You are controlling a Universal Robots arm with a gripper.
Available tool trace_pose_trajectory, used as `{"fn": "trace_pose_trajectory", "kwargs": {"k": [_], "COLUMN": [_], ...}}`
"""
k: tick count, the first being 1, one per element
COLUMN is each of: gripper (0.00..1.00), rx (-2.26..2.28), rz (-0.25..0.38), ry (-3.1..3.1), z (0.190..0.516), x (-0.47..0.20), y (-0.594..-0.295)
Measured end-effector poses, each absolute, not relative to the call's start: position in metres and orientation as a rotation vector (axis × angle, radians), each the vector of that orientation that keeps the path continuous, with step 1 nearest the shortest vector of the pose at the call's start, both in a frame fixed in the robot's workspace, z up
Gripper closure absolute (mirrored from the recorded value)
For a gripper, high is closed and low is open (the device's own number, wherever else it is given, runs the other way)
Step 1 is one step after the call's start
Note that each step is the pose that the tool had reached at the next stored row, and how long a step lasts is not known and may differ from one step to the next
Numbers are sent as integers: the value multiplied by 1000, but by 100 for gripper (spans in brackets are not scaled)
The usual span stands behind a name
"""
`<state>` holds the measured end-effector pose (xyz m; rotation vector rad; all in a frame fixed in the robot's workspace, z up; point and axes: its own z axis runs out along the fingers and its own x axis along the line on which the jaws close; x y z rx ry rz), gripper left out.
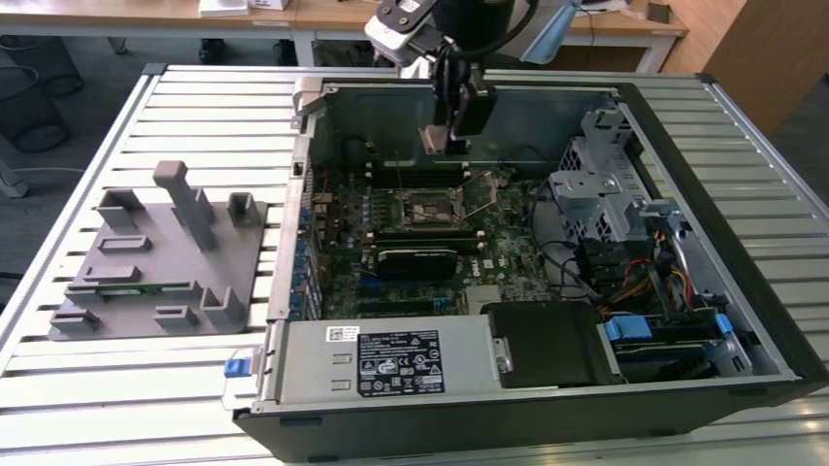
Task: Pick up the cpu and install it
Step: 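Place the cpu into insertion slot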
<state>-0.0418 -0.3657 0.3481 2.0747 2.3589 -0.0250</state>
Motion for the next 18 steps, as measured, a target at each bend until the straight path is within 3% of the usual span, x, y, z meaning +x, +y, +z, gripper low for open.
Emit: {"fn": "trace_pose_trajectory", "kwargs": {"k": [18], "gripper": [47], "rx": [2152], "rz": [-24], "ry": [2290], "z": [319], "x": [-40], "y": [-362]}}
